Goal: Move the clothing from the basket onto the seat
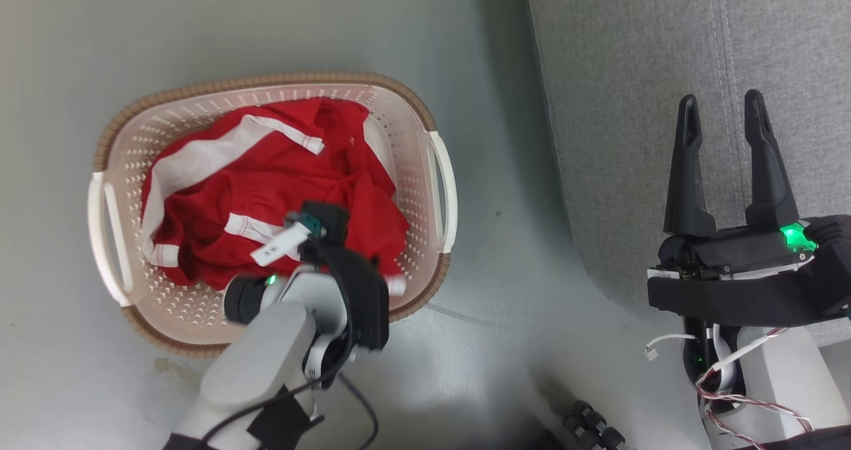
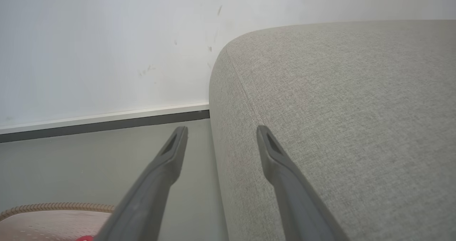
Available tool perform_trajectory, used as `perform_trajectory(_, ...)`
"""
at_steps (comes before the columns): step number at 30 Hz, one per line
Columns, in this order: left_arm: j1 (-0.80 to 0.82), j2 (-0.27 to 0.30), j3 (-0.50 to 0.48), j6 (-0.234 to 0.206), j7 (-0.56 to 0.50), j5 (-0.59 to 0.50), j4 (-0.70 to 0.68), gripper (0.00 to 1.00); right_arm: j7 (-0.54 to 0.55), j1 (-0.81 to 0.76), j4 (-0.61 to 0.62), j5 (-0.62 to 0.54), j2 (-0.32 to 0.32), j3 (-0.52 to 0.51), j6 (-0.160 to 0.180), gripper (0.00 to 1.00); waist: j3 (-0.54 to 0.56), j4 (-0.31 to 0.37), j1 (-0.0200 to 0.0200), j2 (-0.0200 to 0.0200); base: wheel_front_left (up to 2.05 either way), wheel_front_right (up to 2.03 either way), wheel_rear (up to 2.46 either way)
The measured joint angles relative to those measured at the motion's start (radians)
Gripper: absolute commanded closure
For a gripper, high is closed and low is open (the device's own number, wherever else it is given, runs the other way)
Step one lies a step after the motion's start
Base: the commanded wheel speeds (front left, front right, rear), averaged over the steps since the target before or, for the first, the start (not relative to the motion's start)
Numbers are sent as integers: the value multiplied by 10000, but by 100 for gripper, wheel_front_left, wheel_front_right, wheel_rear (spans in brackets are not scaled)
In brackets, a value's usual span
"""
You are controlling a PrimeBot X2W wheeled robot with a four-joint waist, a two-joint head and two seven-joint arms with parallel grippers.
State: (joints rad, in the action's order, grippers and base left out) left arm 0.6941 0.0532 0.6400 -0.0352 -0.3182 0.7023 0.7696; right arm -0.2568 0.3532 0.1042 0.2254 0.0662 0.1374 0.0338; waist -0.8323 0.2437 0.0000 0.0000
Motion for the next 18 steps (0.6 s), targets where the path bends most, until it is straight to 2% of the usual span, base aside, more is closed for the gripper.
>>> perform_trajectory(4,177,-4,-132,105,688,487,-545,100,0,0,-242,0,-13,-105,-19,0,267,-104,0,0,0,0,0)
perform_trajectory(11,133,-8,-385,637,1808,918,-1275,100,0,21,-491,-153,-13,-303,-128,0,1034,-412,0,-1,0,0,0)
perform_trajectory(18,-477,-21,-550,978,2830,943,-2077,100,0,5,-1085,-430,244,376,-892,0,1928,-897,-1,0,0,0,0)
